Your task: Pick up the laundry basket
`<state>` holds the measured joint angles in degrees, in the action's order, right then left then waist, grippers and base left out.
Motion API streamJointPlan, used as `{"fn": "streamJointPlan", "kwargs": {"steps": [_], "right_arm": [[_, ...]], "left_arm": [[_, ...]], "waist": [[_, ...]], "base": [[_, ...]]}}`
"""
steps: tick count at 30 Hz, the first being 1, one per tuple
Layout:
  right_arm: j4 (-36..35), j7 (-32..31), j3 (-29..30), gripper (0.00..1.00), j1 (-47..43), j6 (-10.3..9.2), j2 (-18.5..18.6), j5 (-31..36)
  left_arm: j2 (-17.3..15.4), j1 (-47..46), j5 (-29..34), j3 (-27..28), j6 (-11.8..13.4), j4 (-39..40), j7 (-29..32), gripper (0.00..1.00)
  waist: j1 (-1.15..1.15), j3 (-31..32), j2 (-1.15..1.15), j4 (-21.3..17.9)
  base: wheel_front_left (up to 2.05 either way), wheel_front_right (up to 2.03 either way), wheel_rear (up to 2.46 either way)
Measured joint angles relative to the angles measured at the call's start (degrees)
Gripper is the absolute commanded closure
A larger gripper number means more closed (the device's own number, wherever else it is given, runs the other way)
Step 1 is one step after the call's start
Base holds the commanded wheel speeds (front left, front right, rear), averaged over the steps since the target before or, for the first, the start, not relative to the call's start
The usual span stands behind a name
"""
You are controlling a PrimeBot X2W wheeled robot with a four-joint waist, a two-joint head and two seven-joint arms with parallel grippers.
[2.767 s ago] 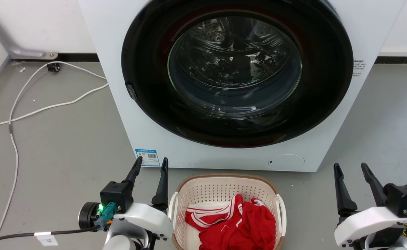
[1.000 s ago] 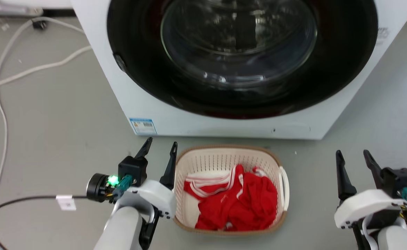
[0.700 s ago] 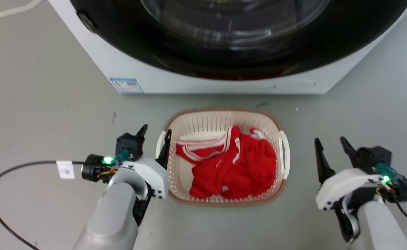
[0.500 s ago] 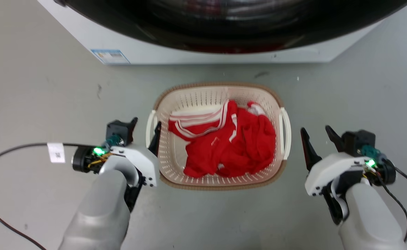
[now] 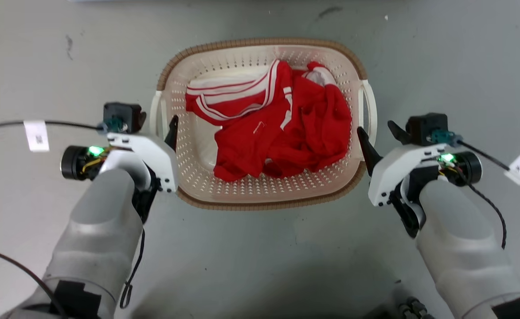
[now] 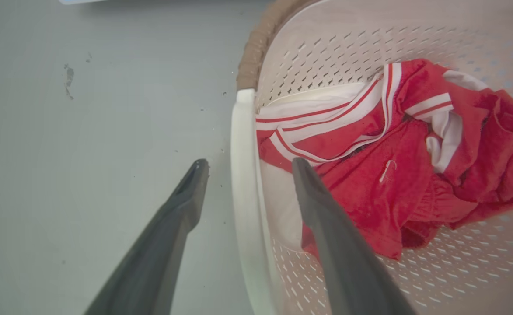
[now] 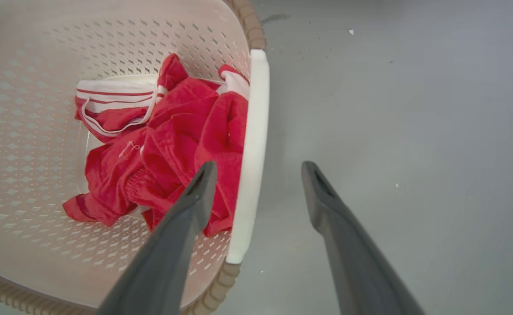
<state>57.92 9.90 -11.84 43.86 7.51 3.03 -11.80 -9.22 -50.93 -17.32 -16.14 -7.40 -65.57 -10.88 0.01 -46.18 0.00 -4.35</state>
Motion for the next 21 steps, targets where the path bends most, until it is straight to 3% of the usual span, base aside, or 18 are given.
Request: {"fn": "streamJointPlan", "kwargs": {"steps": [13, 14, 15, 16, 17, 21], "right_arm": [[8.18, -4.61, -9.75, 0.00, 10.86, 0.00, -0.11, -8.81], [8.46, -5.41, -10.46, 0.57, 11.22, 0.00, -0.09, -9.90], [8.69, -5.71, -11.11, 1.00, 11.44, 0.00, -0.08, -10.57], [8.83, -5.78, -11.76, 1.00, 11.65, 0.00, -0.10, -11.07], [8.88, -5.97, -12.49, 1.00, 11.76, 0.00, -0.10, -11.68], [9.32, -6.47, -14.88, 1.00, 12.05, -0.10, -0.15, -14.34]], "left_arm": [[-3.18, -6.64, -8.71, -8.03, 0.00, -1.09, 9.85, 0.00], [-3.33, -6.94, -9.22, -8.68, 0.00, -1.07, 10.58, 0.00], [-3.34, -7.16, -10.02, -9.16, 0.00, -1.03, 11.23, 0.25], [-3.30, -7.23, -10.72, -9.50, 0.00, -0.97, 11.55, 0.87], [-3.26, -7.23, -11.57, -9.96, 0.00, -0.98, 12.23, 1.00], [-3.42, -7.19, -13.85, -11.93, -0.08, -0.58, 13.13, 1.00]], "waist": [[0.00, -5.06, 0.00, -1.23], [0.00, -5.14, 0.00, -1.25], [0.00, -5.17, 0.00, -1.23], [0.00, -5.15, 0.00, -1.23], [0.00, -5.06, 0.00, -1.22], [0.00, -4.54, 0.00, -1.31]], "base": [[0.00, 0.00, 0.00], [0.00, 0.00, 0.00], [0.00, 0.00, 0.00], [0.00, 0.00, 0.00], [0.00, 0.00, 0.00], [0.00, 0.00, 0.00]]}}
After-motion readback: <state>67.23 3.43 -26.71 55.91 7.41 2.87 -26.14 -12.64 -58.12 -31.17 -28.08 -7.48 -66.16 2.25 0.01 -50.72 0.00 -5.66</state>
